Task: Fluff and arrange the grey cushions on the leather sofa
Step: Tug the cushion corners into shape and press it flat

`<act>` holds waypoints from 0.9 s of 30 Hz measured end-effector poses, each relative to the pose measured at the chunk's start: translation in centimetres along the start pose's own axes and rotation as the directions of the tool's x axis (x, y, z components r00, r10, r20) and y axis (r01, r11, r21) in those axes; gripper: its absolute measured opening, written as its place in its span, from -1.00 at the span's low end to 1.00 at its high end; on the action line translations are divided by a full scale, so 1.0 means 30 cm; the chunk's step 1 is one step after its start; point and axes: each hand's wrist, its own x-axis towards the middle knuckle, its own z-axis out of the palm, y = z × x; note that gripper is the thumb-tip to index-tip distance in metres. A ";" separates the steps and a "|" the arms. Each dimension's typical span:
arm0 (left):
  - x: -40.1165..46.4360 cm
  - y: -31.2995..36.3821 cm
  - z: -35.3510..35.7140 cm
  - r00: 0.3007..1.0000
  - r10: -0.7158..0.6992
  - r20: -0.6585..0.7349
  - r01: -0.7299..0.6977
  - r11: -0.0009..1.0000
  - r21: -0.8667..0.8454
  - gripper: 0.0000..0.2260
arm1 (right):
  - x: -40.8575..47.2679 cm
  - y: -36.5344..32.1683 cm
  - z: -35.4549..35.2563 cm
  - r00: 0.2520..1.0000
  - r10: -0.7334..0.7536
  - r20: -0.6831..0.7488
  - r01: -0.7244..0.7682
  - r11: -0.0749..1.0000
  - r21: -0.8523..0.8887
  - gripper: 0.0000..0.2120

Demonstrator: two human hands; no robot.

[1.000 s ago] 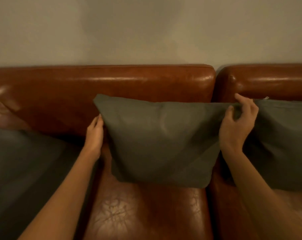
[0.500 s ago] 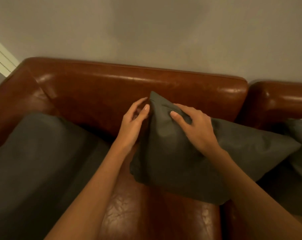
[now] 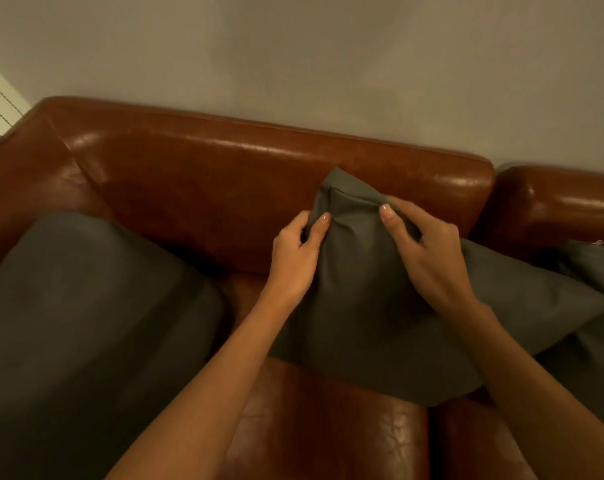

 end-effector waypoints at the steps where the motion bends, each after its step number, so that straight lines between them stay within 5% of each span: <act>1: 0.001 0.012 0.004 0.999 0.033 -0.009 -0.032 0.999 0.009 -0.75 | 0.020 -0.014 -0.016 1.000 -0.007 0.025 0.007 0.999 -0.039 -0.55; 3: 0.001 0.049 0.015 0.994 0.113 -0.001 -0.113 0.992 0.047 -0.75 | 0.065 -0.050 -0.045 0.998 0.002 0.056 0.004 0.994 -0.108 -0.44; 7: 0.018 0.179 0.013 0.973 0.230 0.001 -0.227 0.960 0.164 -0.72 | 0.101 -0.114 -0.098 0.994 -0.037 -0.099 0.028 0.996 -0.090 -0.66; 10: 0.062 0.291 -0.070 0.983 0.171 -0.068 -0.167 0.984 0.062 -0.60 | 0.079 -0.152 -0.139 0.973 -0.024 -0.231 0.029 0.999 0.020 -0.63; 12: 0.093 0.275 -0.201 0.986 0.138 -0.093 -0.111 0.961 0.255 -0.58 | 0.057 -0.156 -0.177 0.942 0.042 -0.332 0.003 0.991 0.137 -0.63; 14: 0.092 0.215 -0.339 0.993 -0.042 -0.113 0.093 0.859 0.504 -0.48 | 0.032 -0.140 -0.220 0.881 0.144 -0.451 -0.011 0.959 0.284 -0.68; 17: 0.067 0.171 -0.373 0.997 -0.063 -0.039 0.072 0.943 0.326 -0.62 | -0.031 -0.069 -0.252 0.790 0.359 -0.497 -0.086 0.867 0.491 -0.74; 20: 0.056 0.198 -0.267 0.992 -0.125 -0.018 0.126 0.986 0.106 -0.54 | -0.123 0.075 -0.241 0.715 0.584 -0.385 -0.286 0.746 0.601 -0.79; 24: 0.031 0.188 -0.148 0.973 -0.186 0.135 0.162 0.971 0.175 -0.43 | -0.187 0.172 -0.284 0.486 0.709 -0.512 -0.486 0.706 0.516 -0.55; 27: 0.029 0.175 -0.079 0.985 -0.089 0.151 0.046 0.963 0.266 -0.50 | -0.153 0.103 -0.304 0.618 0.443 -0.649 -0.357 0.894 0.270 -0.47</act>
